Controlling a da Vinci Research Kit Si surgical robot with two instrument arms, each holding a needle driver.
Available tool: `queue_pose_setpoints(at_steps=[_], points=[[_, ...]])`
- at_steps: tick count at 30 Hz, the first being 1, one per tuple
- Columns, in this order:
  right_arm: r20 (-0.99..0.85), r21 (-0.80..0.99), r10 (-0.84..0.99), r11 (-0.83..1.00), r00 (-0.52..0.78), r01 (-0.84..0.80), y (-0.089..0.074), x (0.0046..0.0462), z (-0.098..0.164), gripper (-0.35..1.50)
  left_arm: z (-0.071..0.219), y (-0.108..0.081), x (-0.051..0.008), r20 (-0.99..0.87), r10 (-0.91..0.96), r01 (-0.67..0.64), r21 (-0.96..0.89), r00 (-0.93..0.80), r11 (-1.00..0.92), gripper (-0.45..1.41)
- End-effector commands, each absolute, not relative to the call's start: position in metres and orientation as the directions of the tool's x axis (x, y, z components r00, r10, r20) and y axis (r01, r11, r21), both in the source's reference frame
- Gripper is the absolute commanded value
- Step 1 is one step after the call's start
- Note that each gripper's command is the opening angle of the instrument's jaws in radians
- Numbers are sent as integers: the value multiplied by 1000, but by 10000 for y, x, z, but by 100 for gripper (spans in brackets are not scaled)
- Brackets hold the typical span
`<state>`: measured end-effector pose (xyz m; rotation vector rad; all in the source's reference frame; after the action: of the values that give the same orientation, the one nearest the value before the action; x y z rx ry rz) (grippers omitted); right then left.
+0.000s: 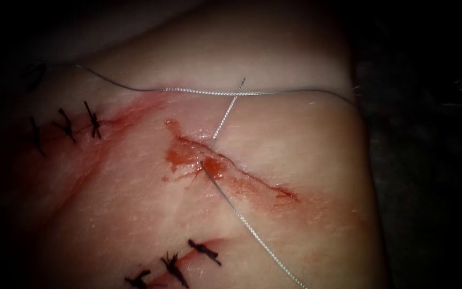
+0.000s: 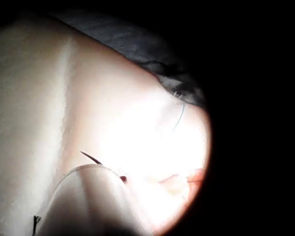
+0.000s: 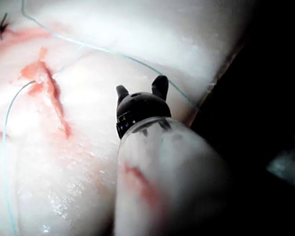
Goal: Wound Closure
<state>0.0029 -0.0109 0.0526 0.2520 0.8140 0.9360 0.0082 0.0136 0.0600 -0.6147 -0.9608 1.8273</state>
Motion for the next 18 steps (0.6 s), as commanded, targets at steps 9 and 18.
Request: queue_pose_setpoints(at_steps=[9, 18], points=[[-511, 601, 794, 604, 330, -523, -147, 88, 553, 103, 638, 114, 62, -170, 671, -375, -718, -722, -586, -45], [-514, 616, 783, 621, 349, -484, -157, 94, 561, 106, 643, 105, 61, -88, 626, -427, -659, -775, -620, 96]])
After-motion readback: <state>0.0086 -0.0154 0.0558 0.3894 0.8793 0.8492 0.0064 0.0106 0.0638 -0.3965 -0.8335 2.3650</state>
